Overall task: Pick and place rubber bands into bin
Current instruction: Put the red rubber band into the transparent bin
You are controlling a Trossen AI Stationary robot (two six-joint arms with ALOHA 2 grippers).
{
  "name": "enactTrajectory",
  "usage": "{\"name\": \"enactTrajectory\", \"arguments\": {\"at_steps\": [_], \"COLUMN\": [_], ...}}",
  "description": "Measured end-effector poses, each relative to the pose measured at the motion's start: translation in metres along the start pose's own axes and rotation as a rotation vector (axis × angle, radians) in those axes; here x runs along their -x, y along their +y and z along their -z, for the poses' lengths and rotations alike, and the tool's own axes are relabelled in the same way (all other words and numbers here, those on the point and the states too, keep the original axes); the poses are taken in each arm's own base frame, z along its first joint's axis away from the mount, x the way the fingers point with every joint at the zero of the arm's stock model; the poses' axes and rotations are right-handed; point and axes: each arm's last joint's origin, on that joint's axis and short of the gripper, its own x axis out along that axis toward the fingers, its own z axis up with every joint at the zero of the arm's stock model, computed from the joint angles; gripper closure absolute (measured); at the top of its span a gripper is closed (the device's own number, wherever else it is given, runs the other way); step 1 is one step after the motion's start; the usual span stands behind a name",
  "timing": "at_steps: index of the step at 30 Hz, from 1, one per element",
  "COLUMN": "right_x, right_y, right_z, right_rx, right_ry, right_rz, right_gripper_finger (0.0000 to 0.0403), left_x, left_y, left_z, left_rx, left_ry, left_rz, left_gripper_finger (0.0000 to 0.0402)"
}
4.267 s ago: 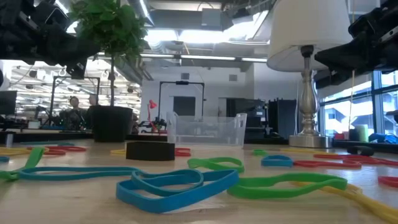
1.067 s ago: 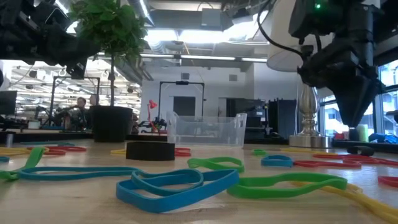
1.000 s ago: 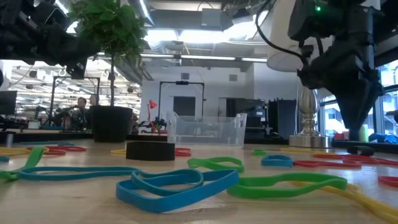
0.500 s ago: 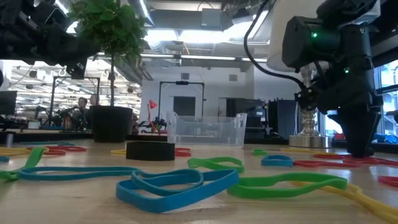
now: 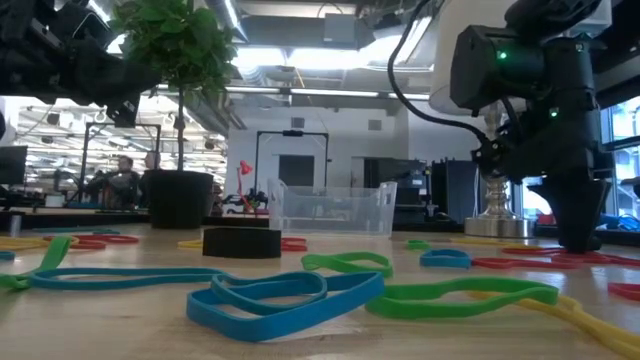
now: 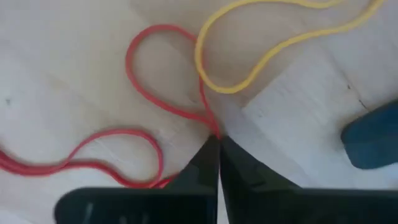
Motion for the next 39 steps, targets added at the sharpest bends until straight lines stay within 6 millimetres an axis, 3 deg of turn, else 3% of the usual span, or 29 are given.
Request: {"name": "enactTrajectory", "arguments": {"at_steps": [3,7,13,17,23,27,31,35,39], "right_x": [0.016,0.054,0.124,0.166,0.205,0.214,0.211,0.194,0.161], "right_y": [-0.004,0.002,0.013,0.018,0.026,0.032,0.039,0.044,0.046], "right_z": [0.004,0.004,-0.007,-0.026,-0.075,-0.121,-0.167,-0.21,-0.246], "right_rx": [-0.034,-0.031,-0.014,-0.018,0.019,0.063,0.105,0.159,0.189], "right_ry": [0.012,-0.016,-0.143,-0.283,-0.43,-0.477,-0.494,-0.477,-0.416], "right_rz": [0.033,0.018,0.016,-0.029,-0.049,-0.041,-0.016,0.01,0.034], "right_gripper_finger": [0.04,0.0401,0.0402,0.0402,0.0403,0.0403,0.0403,0.0403,0.0403], "left_x": [0.0,0.0,0.0,0.0,0.0,0.0,0.0,0.0,0.0], "left_y": [0.0,0.0,0.0,0.0,0.0,0.0,0.0,0.0,0.0], "left_z": [0.0,0.0,0.0,0.0,0.0,0.0,0.0,0.0,0.0], "left_rx": [0.0,0.0,0.0,0.0,0.0,0.0,0.0,0.0,0.0], "left_ry": [0.0,0.0,0.0,-0.001,-0.001,0.0,-0.001,-0.001,-0.001], "left_rz": [0.0,0.0,0.0,0.0,0.0,0.0,0.0,0.0,0.0], "left_gripper_finger": [0.0398,0.0398,0.0398,0.0398,0.0398,0.0398,0.0398,0.0397,0.0398]}}
